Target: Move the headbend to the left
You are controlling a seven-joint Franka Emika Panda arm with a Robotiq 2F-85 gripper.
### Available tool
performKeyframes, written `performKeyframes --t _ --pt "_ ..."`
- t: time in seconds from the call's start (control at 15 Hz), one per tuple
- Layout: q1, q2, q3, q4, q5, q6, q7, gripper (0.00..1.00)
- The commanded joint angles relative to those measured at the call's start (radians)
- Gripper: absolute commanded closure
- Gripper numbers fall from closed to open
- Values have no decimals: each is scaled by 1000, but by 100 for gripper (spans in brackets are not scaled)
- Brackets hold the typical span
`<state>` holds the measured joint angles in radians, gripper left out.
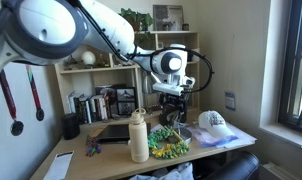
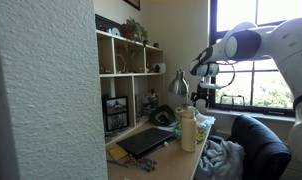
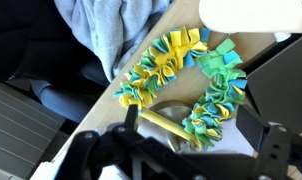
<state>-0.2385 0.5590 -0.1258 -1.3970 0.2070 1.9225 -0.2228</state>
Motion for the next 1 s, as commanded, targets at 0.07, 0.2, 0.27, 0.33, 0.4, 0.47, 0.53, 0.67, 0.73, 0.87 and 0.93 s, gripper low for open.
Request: performKeyframes --t 0.07,0.2,0.27,0.33,0.4,0.47,0.53,0.67,0.73,0.87,0.93 --pt "-59 165 42 175 -1 -26 -36 0" --pt "-69 214 50 220 -12 -15 -37 0" --pt "-72 230 50 236 -11 -9 -21 0" --pt "-84 231 61 256 7 -39 -14 0" --pt "-73 209 53 192 -13 -4 -12 0" --pt "-78 222 57 210 -12 -5 -12 0" --pt "-80 227 59 222 -12 -7 -13 0" --pt "-75 201 49 194 5 6 -19 0" --pt "-64 188 43 170 -3 21 -3 0" --pt "-53 187 41 145 -12 20 10 0" --pt "-48 185 39 130 -14 26 16 0"
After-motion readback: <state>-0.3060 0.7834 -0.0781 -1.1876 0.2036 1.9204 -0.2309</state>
